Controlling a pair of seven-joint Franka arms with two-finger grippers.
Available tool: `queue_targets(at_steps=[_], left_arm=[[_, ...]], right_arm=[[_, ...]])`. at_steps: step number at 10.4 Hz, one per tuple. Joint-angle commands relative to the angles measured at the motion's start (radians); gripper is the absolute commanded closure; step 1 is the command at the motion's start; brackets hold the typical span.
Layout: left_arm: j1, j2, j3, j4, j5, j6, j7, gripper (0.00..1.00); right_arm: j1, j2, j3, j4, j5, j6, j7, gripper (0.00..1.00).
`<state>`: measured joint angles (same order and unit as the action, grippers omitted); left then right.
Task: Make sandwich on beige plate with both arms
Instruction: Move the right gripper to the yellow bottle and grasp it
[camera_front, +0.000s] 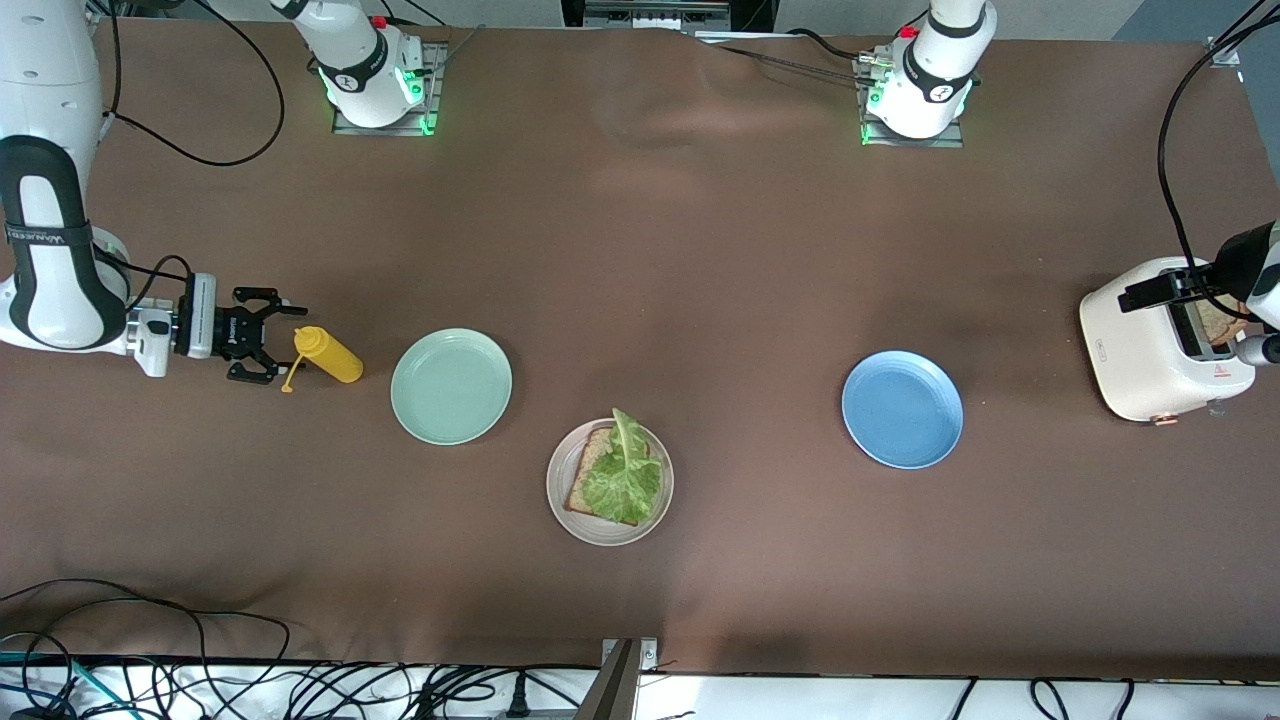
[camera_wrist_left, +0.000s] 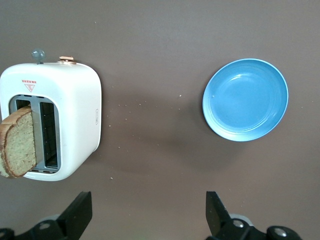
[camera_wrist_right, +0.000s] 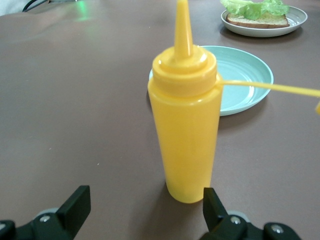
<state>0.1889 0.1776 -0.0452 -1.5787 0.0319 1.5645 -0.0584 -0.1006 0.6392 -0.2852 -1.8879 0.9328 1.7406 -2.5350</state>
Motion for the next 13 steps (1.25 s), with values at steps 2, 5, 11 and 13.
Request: queue_targets(at_steps=[2, 5, 11, 13], left_arm=[[0.001, -0.003, -0.005, 0.031, -0.013, -0.014, 0.025, 0.00], [0.006, -0.003, -0.004, 0.034, -0.010, -0.014, 0.081, 0.00], [-0.006, -0.003, -0.009, 0.054, -0.010, -0.014, 0.038, 0.00], [-0.006, -0.003, -0.009, 0.054, -0.016, -0.014, 0.040, 0.00]], right_arm=[[-0.013, 0.046, 0.034, 0.027, 0.054, -0.020, 0.009, 0.00], [-0.013, 0.046, 0.061, 0.027, 0.074, -0.009, 0.022, 0.00], [-0.011, 0.057, 0.096, 0.027, 0.104, 0.048, 0.016, 0.04], [-0.011, 0.059, 0.116, 0.027, 0.110, 0.065, 0.012, 0.20]])
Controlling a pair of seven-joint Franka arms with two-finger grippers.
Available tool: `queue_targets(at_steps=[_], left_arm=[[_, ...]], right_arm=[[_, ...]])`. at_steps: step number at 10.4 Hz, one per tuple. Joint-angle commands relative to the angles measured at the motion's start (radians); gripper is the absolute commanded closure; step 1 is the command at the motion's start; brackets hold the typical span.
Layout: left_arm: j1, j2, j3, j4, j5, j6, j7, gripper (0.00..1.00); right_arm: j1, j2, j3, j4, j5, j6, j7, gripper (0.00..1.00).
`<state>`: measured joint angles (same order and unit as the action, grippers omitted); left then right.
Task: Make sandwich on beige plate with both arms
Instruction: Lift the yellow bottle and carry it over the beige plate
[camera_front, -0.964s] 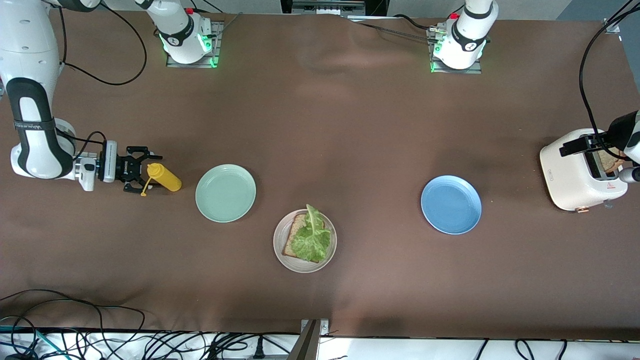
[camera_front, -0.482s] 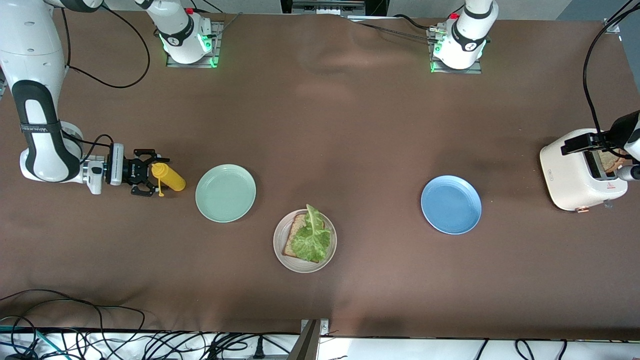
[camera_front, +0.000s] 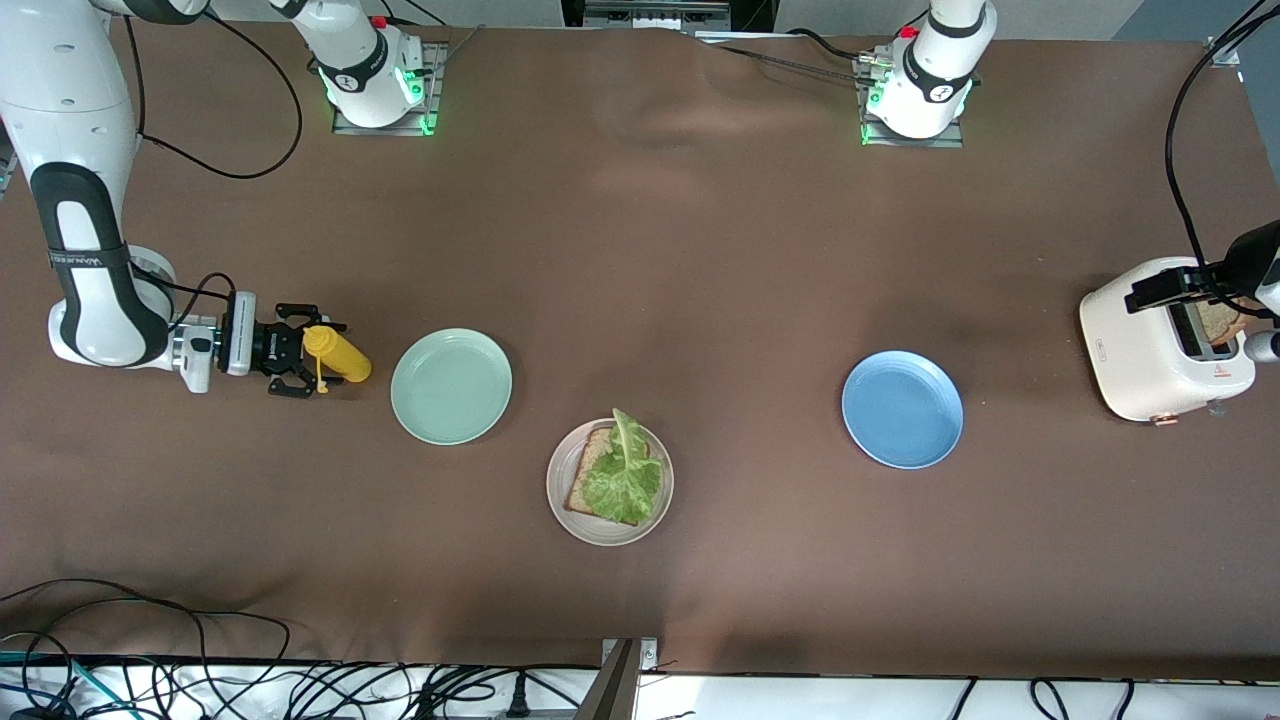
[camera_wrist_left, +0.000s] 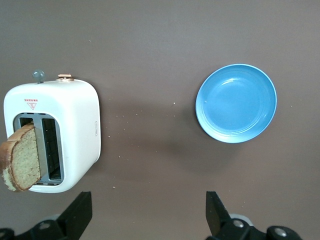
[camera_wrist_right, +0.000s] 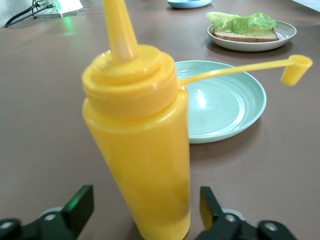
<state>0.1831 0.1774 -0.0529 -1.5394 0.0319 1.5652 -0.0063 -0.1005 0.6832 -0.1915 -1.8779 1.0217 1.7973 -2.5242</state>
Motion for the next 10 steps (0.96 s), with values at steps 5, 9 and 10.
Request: queue_targets(at_steps=[5, 9, 10], left_arm=[[-0.001, -0.001, -0.001, 0.015, -0.020, -0.014, -0.012, 0.00], [-0.001, -0.001, -0.001, 0.015, -0.020, -0.014, -0.014, 0.00], [-0.001, -0.001, -0.001, 0.015, -0.020, -0.014, -0.018, 0.00]], right_arm=[[-0.012, -0.007, 0.026, 0.036, 0.012, 0.017, -0.007, 0.96], [0.004, -0.173, 0.058, 0.028, -0.133, 0.149, 0.069, 1.00], [0.018, -0.223, 0.073, 0.023, -0.217, 0.187, 0.175, 1.00]])
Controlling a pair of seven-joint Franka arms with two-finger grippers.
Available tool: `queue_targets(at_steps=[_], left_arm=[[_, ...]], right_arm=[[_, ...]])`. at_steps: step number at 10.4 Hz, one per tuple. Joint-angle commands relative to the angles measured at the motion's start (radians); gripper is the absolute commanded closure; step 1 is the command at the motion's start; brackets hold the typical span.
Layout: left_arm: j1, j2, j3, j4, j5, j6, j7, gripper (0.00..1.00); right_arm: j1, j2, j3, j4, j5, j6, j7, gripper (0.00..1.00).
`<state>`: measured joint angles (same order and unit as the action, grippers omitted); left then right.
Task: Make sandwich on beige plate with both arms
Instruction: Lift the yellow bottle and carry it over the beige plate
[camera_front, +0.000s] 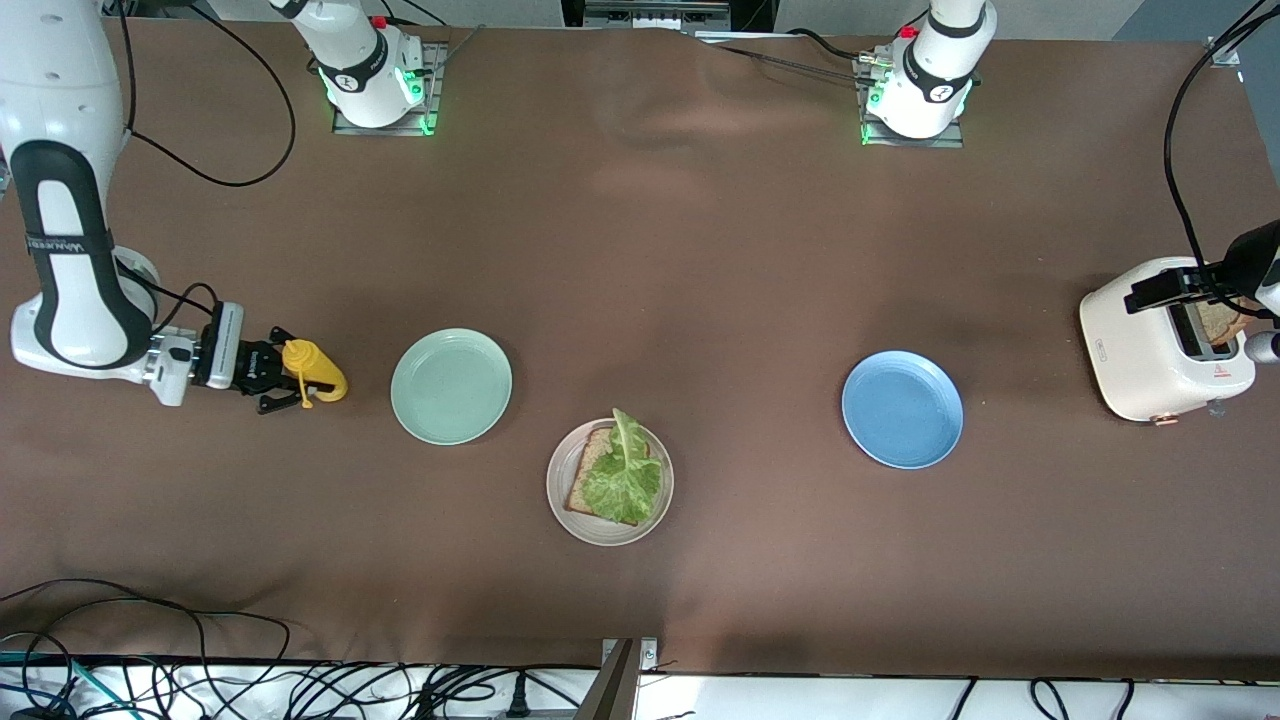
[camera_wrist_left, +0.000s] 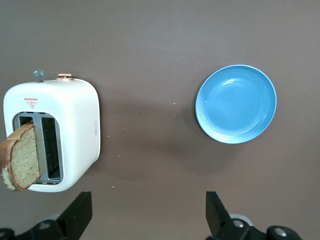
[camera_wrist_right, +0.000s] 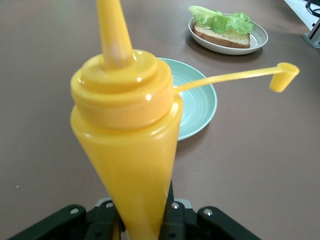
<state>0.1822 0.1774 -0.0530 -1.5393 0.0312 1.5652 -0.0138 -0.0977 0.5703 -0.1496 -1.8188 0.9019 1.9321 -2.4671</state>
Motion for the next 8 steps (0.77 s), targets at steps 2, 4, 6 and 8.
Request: queue_targets(at_steps=[2, 4, 6, 8], left_arm=[[-0.001, -0.001, -0.001, 0.016, -0.019, -0.014, -0.017, 0.00], [-0.001, -0.001, -0.001, 0.015, -0.021, -0.014, -0.009, 0.00], [-0.001, -0.001, -0.001, 0.015, -0.021, -0.014, -0.008, 0.00], [-0.001, 0.002, -0.001, 0.015, -0.021, -0.014, -0.008, 0.00]], right_arm=[[0.099, -0.164, 0.033, -0.031, -0.257, 0.080, 0.352, 1.00], [0.206, -0.199, 0.018, -0.025, -0.363, 0.131, 0.578, 1.00], [0.329, -0.204, -0.019, -0.008, -0.457, 0.180, 0.785, 1.00], [0.473, -0.201, -0.053, 0.059, -0.654, 0.205, 1.016, 1.00]])
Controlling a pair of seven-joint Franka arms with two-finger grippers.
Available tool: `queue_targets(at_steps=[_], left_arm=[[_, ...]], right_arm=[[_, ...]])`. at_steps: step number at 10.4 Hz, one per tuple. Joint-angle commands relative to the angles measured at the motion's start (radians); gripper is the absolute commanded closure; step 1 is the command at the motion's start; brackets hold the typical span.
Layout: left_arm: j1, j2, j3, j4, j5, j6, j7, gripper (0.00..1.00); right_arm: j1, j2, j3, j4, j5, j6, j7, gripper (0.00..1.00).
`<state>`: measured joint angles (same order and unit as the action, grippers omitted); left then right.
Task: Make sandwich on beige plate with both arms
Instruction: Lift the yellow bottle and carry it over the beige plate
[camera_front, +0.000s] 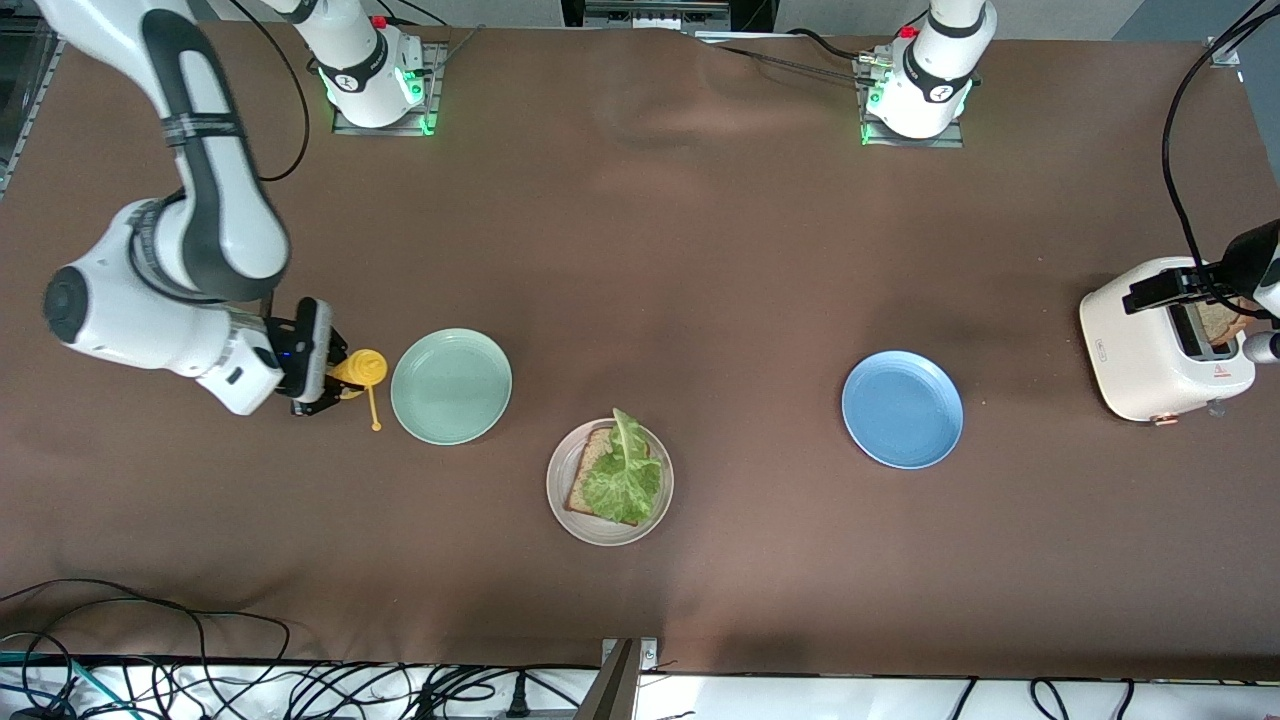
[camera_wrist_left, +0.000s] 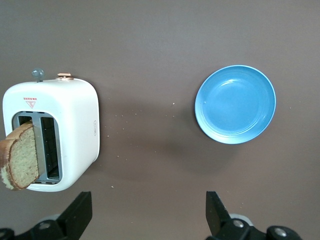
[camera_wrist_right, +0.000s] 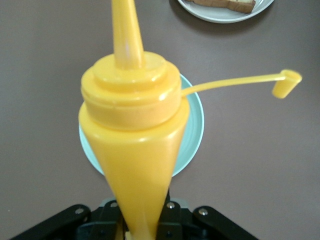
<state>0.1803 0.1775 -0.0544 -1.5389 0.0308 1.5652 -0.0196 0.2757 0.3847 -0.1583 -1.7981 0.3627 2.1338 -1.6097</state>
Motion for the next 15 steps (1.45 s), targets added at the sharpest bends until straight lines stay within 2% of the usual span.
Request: queue_targets(at_steps=[1, 4, 7, 10, 11, 13, 15], left_arm=[[0.001, 0.002, 0.001, 0.014, -0.020, -0.014, 0.000, 0.00], [0.001, 0.005, 0.001, 0.014, -0.020, -0.014, 0.000, 0.00], [0.002, 0.005, 0.001, 0.014, -0.020, -0.014, 0.001, 0.00], [0.002, 0.005, 0.001, 0.014, -0.022, -0.014, 0.000, 0.00], [0.002, 0.005, 0.001, 0.014, -0.022, -0.014, 0.001, 0.00], [0.002, 0.005, 0.001, 0.014, -0.022, -0.014, 0.001, 0.00], [0.002, 0.007, 0.001, 0.014, -0.023, -0.014, 0.000, 0.00]], right_arm=[[0.138, -0.015, -0.044, 0.060, -0.204, 0.002, 0.274, 1.00], [0.256, 0.014, -0.044, 0.129, -0.378, -0.038, 0.502, 1.00], [0.373, 0.075, -0.046, 0.238, -0.523, -0.165, 0.710, 1.00], [0.505, 0.271, -0.081, 0.535, -0.616, -0.412, 0.867, 1.00], [0.529, 0.323, -0.089, 0.598, -0.637, -0.458, 0.896, 1.00], [0.546, 0.406, -0.092, 0.635, -0.720, -0.466, 0.974, 1.00], [0.557, 0.527, -0.112, 0.756, -0.784, -0.471, 0.985, 1.00]])
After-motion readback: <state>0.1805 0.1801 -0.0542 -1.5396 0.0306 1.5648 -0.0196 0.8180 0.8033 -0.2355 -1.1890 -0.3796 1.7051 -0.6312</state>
